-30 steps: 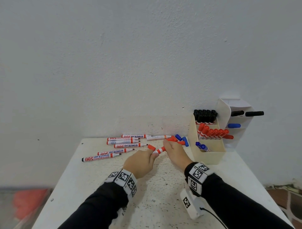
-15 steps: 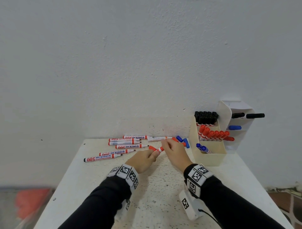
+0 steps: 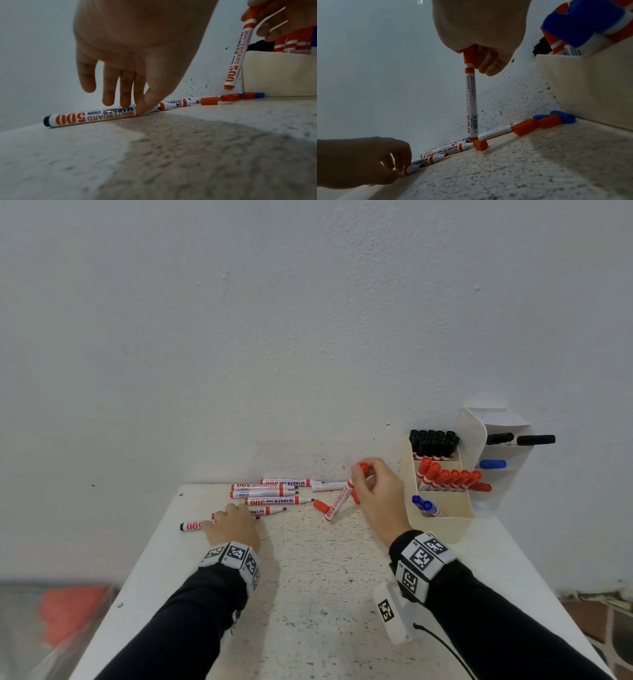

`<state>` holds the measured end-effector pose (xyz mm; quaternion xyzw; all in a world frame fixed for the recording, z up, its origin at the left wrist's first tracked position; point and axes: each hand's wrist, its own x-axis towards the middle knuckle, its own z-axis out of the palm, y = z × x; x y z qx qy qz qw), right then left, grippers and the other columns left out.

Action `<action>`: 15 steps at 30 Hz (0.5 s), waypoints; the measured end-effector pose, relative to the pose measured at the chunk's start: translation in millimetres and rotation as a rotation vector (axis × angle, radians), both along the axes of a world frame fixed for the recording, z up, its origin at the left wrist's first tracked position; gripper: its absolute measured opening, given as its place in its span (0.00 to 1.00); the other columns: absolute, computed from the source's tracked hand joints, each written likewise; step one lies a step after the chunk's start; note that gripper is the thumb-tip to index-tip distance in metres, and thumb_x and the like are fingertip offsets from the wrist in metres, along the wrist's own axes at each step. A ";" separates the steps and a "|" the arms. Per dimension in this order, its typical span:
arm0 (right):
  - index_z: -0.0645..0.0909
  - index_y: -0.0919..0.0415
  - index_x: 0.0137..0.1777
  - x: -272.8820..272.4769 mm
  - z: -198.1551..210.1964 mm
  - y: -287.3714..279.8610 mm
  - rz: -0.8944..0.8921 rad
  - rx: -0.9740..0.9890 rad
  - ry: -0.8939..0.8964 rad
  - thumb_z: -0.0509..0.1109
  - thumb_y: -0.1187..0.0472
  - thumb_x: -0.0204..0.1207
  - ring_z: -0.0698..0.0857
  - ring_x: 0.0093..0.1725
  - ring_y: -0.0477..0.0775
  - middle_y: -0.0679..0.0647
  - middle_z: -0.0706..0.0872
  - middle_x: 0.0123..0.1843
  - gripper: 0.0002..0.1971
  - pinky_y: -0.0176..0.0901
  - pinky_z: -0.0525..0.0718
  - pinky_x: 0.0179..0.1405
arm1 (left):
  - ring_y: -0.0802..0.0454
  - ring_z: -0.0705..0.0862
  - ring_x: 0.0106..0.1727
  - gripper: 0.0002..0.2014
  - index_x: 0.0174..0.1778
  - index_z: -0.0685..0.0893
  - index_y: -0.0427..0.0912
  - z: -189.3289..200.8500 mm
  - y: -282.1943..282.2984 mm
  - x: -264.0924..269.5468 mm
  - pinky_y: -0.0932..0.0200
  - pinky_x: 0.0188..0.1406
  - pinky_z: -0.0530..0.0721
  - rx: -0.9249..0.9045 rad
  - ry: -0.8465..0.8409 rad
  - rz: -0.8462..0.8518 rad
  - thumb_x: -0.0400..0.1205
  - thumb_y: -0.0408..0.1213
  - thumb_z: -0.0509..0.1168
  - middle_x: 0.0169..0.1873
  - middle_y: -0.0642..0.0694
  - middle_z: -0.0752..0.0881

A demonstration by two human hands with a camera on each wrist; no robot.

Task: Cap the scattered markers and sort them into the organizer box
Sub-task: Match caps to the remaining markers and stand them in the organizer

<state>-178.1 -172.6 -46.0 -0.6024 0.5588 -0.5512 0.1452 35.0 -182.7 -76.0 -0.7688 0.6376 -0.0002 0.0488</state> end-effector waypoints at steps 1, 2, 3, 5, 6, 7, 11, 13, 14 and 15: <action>0.79 0.61 0.50 0.1 0.8 -0.3 -0.009 -0.008 0.017 0.63 0.59 0.81 0.82 0.36 0.51 0.53 0.83 0.39 0.07 0.44 0.82 0.35 | 0.48 0.76 0.66 0.16 0.68 0.69 0.43 0.1 1.2 -0.4 0.51 0.64 0.73 -0.012 -0.006 -0.017 0.84 0.36 0.53 0.62 0.47 0.76; 0.79 0.62 0.52 0.0 1.5 -0.7 -0.016 -0.011 0.030 0.62 0.59 0.81 0.83 0.38 0.52 0.54 0.83 0.41 0.07 0.46 0.84 0.37 | 0.49 0.76 0.65 0.15 0.68 0.69 0.43 0.0 2.2 -1.0 0.52 0.64 0.73 -0.022 -0.003 -0.037 0.84 0.36 0.54 0.61 0.47 0.77; 0.79 0.62 0.53 -0.3 3.0 -0.5 -0.022 -0.014 0.037 0.61 0.60 0.82 0.83 0.39 0.53 0.53 0.82 0.42 0.08 0.49 0.85 0.39 | 0.48 0.77 0.64 0.16 0.68 0.69 0.42 0.1 3.4 -2.0 0.53 0.64 0.73 -0.026 -0.002 -0.059 0.84 0.35 0.54 0.61 0.47 0.77; 0.79 0.63 0.55 -0.9 7.9 0.8 -0.035 -0.030 0.039 0.60 0.61 0.82 0.83 0.41 0.54 0.52 0.81 0.44 0.09 0.49 0.85 0.41 | 0.48 0.79 0.63 0.16 0.69 0.68 0.41 0.6 4.5 -4.0 0.54 0.64 0.74 -0.032 0.002 -0.101 0.84 0.34 0.55 0.61 0.46 0.77; 0.78 0.64 0.57 -1.3 11.2 1.6 -0.047 -0.047 0.040 0.59 0.62 0.82 0.82 0.43 0.53 0.52 0.81 0.46 0.10 0.43 0.83 0.43 | 0.48 0.79 0.62 0.17 0.69 0.68 0.41 1.0 4.8 -4.6 0.55 0.63 0.75 -0.039 0.009 -0.121 0.84 0.33 0.56 0.62 0.45 0.77; 0.78 0.65 0.59 -2.0 15.3 2.4 -0.066 -0.067 0.045 0.59 0.63 0.83 0.80 0.45 0.50 0.52 0.80 0.48 0.11 0.33 0.79 0.46 | 0.48 0.80 0.61 0.17 0.69 0.68 0.41 1.4 4.7 -5.5 0.55 0.63 0.75 -0.043 0.012 -0.139 0.83 0.33 0.57 0.63 0.45 0.76; 0.77 0.68 0.63 -8.8 42.8 7.6 -0.112 -0.161 0.064 0.59 0.65 0.82 0.78 0.51 0.45 0.53 0.80 0.53 0.13 0.19 0.73 0.51 | 0.48 0.79 0.62 0.15 0.67 0.71 0.41 -0.5 4.9 -9.4 0.55 0.62 0.76 -0.034 0.020 -0.151 0.84 0.32 0.57 0.62 0.44 0.76; 0.77 0.68 0.63 -16.7 60.4 11.1 -0.135 -0.228 0.098 0.59 0.65 0.82 0.81 0.50 0.45 0.57 0.81 0.54 0.13 0.29 0.79 0.54 | 0.48 0.79 0.62 0.14 0.66 0.72 0.41 -2.0 5.1 -10.5 0.55 0.62 0.76 -0.024 0.019 -0.146 0.84 0.32 0.57 0.61 0.45 0.77; 0.76 0.69 0.63 -22.1 69.2 12.9 -0.152 -0.268 0.115 0.58 0.66 0.82 0.81 0.47 0.39 0.59 0.81 0.54 0.13 0.28 0.80 0.52 | 0.48 0.78 0.62 0.14 0.66 0.73 0.42 -2.7 5.1 -10.5 0.54 0.63 0.76 -0.021 0.023 -0.145 0.83 0.33 0.58 0.61 0.45 0.77; 0.76 0.71 0.62 -28.9 78.1 14.8 -0.175 -0.310 0.124 0.58 0.67 0.83 0.80 0.43 0.33 0.60 0.81 0.53 0.13 0.22 0.79 0.47 | 0.48 0.78 0.62 0.14 0.65 0.73 0.42 -3.4 4.9 -10.6 0.54 0.63 0.76 -0.018 0.030 -0.146 0.83 0.34 0.59 0.61 0.45 0.77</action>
